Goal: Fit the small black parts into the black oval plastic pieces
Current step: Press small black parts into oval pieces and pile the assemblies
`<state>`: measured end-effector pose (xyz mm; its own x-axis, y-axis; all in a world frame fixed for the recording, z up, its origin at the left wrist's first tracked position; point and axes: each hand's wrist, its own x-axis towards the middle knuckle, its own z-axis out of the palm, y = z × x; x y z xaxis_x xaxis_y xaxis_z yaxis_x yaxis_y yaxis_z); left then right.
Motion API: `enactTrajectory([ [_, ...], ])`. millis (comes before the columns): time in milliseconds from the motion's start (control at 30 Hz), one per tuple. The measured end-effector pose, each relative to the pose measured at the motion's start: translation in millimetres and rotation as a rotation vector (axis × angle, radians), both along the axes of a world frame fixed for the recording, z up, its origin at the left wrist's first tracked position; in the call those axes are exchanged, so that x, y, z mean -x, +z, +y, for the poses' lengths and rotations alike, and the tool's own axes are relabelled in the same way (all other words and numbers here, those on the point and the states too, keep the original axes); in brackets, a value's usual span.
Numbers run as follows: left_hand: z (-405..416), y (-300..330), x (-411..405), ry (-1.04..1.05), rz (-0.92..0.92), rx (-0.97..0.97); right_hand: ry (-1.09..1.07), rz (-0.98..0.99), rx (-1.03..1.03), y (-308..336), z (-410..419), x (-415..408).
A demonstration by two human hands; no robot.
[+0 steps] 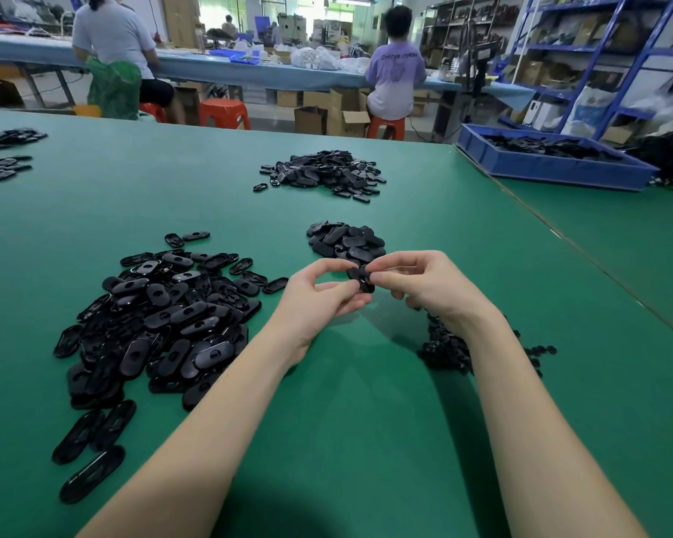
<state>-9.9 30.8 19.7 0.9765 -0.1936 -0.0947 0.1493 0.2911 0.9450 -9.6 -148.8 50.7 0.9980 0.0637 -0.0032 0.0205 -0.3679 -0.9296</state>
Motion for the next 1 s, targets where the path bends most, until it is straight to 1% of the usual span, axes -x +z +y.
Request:
enactTrajectory([
  [167, 2.0, -1.0, -0.8, -0.024, -0.008, 0.001, 0.002, 0.013, -0.041, 1.8, 0.8, 0.7],
  [333, 4.6, -2.1, -1.1, -0.002, -0.023, -0.024, -0.023, -0.013, -0.009, 1.9, 2.3, 0.4],
  [433, 4.5, -1.5, -0.5, 0.037, -0.078, -0.13, -0.042, -0.024, -0.001, 1.3, 3.0, -1.0],
  [500, 3.7, -0.7, -0.1, 0.067, -0.117, -0.167, -0.061, -0.02, -0.014, 0.6, 4.2, -2.3],
  [667, 2.7, -1.1, 0.1, 0.123, -0.198, -0.199, -0.091, 0.027, -0.073, -1.3, 9.2, -3.6],
  [1000, 3.3, -6.0, -2.7, 0.156, -0.271, -0.246, -0.112, 0.059, -0.123, -4.3, 14.2, -5.6],
])
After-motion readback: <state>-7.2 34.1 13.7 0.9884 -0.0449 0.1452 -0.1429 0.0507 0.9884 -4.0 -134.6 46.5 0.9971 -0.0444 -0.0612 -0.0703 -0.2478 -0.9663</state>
